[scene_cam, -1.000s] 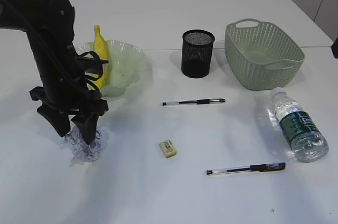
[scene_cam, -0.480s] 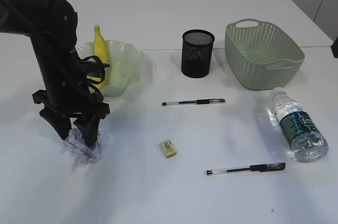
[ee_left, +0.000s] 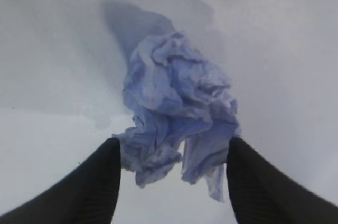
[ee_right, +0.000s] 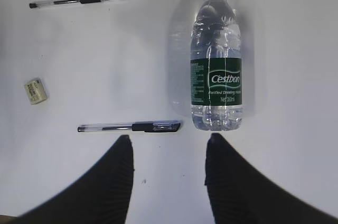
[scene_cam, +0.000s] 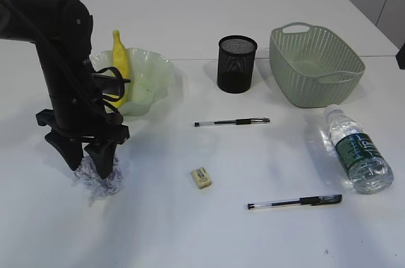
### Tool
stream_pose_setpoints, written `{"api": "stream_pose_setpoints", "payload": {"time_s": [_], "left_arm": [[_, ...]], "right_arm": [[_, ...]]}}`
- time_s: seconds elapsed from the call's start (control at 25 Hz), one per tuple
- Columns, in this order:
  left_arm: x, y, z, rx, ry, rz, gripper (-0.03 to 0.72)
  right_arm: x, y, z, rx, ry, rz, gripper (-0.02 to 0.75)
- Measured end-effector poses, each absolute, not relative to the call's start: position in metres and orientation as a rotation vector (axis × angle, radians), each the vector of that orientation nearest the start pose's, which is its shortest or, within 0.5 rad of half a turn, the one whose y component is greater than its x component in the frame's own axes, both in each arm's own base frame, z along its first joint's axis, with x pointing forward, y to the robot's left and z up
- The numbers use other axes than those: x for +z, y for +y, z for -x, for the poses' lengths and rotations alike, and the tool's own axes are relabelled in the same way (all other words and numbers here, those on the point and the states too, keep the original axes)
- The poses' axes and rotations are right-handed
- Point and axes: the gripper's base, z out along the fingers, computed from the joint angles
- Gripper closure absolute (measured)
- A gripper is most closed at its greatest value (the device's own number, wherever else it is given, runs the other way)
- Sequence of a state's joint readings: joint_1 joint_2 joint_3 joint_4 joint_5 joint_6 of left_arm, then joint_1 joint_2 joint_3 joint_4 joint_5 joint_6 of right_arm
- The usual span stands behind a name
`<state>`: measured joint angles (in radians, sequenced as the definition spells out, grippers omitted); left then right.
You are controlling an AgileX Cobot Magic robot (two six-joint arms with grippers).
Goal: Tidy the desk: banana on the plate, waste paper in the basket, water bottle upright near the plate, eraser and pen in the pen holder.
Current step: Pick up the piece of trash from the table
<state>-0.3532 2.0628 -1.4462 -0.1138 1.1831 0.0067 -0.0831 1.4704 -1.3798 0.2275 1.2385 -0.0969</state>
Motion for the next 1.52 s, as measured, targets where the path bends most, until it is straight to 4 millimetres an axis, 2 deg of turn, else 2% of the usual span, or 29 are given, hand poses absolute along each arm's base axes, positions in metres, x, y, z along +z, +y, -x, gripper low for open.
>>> {"api": "stream_pose_setpoints", "payload": {"time_s": [0.72,1.2,1.52], "left_arm": [[0.1565,-0.1403,-0.3546,-0.112,3.267,-0.516,0.463],[0.1565,-0.1403,-0.3546,-0.113,3.264,-0.528,0.485],[0.1565,-0.1400,-0.3546,-0.108,3.263,-0.538,0.610]], "right_arm": [[0.3451,-0.0048,-0.2909,0.275,2.782,-0.035,0.400],[0.3451,-0.0048,-0.2909,0.275,2.782,-0.034,0.400],[0.3451,-0.0048,-0.2909,0.275,2.782,-0.034,0.400]]}}
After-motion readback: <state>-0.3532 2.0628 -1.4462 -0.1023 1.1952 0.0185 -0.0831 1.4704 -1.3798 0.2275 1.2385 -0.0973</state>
